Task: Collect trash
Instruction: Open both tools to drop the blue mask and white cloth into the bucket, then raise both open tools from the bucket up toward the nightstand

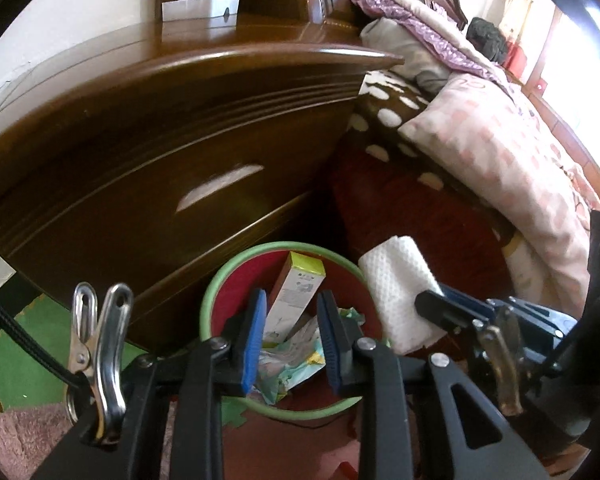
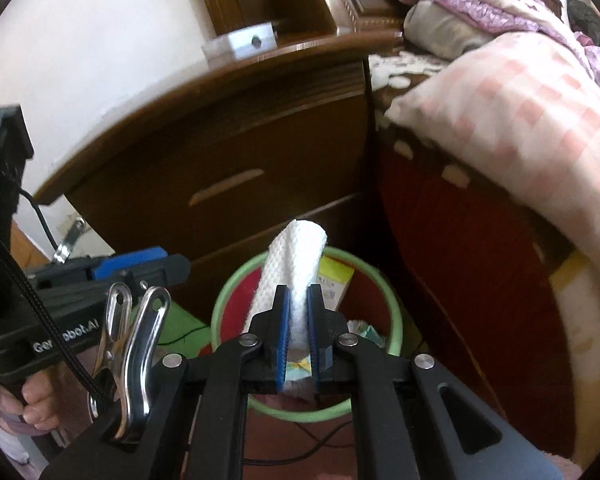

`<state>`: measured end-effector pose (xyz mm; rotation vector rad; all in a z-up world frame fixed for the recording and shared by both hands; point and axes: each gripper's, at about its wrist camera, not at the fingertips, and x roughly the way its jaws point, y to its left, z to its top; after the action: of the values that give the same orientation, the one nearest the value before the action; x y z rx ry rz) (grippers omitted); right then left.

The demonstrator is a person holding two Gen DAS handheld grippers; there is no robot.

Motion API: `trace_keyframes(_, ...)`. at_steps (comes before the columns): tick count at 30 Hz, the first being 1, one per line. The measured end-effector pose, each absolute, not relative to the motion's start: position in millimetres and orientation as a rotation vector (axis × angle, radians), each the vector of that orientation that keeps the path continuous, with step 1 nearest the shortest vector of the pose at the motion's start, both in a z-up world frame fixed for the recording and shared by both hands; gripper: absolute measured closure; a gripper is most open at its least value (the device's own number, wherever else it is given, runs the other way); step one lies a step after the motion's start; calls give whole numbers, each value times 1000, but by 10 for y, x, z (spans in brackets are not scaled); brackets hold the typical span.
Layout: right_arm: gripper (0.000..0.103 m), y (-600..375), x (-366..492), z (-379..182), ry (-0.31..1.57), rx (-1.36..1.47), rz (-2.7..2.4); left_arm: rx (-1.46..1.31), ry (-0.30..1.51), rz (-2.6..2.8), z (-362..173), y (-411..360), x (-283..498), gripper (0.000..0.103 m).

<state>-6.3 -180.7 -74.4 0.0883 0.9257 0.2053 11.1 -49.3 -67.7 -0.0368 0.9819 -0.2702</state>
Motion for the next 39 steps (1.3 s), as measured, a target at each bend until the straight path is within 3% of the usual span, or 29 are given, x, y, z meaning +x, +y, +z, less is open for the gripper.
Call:
trace_keyframes(7, 94, -1768, 41, -903, 972, 90, 209, -34, 997, -272, -703, -501, 135, 76)
trace_keyframes(13, 76, -1830, 65, -936, 968, 130, 208, -21, 983, -276, -575, -506, 124, 58)
trace_keyframes(20, 73, -1917, 40, -889, 956, 168, 205, -10, 967, -271, -324, -507, 160, 47)
trace_keyframes(26, 71, -1894, -33, -607, 890, 154, 246, 3, 954, -235, -88, -450, 295, 42)
trace_keyframes(30, 65, -1882, -94, -391, 830, 150, 281, -9, 936, -234, 134, -383, 402, 33)
trace_keyframes(39, 53, -1887, -133, -72, 746, 114, 326, 31, 921, -223, 696, -246, 843, 26)
